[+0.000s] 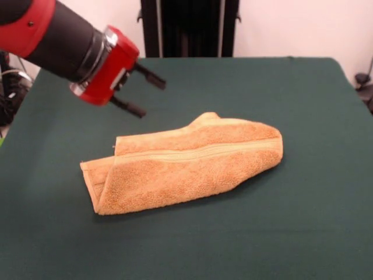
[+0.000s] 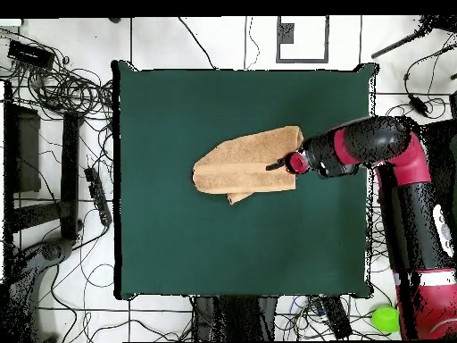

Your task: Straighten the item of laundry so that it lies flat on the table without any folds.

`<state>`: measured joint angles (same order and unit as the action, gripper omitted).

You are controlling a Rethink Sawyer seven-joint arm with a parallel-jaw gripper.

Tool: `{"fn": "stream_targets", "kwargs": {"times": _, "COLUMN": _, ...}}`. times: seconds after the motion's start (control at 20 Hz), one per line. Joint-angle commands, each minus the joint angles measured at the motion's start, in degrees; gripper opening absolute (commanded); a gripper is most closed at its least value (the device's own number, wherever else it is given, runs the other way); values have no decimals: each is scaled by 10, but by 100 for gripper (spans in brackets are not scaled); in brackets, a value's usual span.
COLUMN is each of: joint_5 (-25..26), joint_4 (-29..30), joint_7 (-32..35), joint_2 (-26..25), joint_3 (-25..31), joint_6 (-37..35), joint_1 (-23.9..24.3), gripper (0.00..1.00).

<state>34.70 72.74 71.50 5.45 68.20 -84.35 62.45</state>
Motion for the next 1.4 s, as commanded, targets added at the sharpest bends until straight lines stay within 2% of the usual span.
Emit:
{"fn": "stream_targets", "kwargs": {"times": 0.05, "joint_5": 96, "joint_4": 51, "joint_7": -4, "joint_2": 23, "joint_3": -82, "joint_6": 181, "joint_1": -54, "gripper": 100}}
{"fn": "stream_targets", "kwargs": {"times": 0.35, "joint_5": 131, "joint_4": 65, "joint_7": 36, "joint_2": 49, "joint_3": -118, "joint_6": 260, "joint_1": -85, "gripper": 100}}
{"fn": "stream_targets", "kwargs": {"times": 0.7, "joint_5": 187, "joint_4": 49, "joint_7": 12, "joint_2": 89, "joint_3": -164, "joint_6": 323, "joint_1": -130, "gripper": 100}}
{"fn": "stream_targets", "kwargs": {"times": 0.85, "joint_5": 183, "joint_4": 49, "joint_7": 20, "joint_2": 114, "joint_3": -177, "joint_6": 315, "joint_1": -144, "gripper": 100}}
{"fn": "stream_targets", "kwargs": {"times": 1.05, "joint_5": 183, "joint_4": 22, "joint_7": 0, "joint_2": 116, "joint_3": -195, "joint_6": 291, "joint_1": -167, "gripper": 100}}
{"fn": "stream_targets", "kwargs": {"times": 1.4, "joint_5": 158, "joint_4": 36, "joint_7": -32, "joint_2": 166, "joint_3": -220, "joint_6": 240, "joint_1": -172, "gripper": 100}}
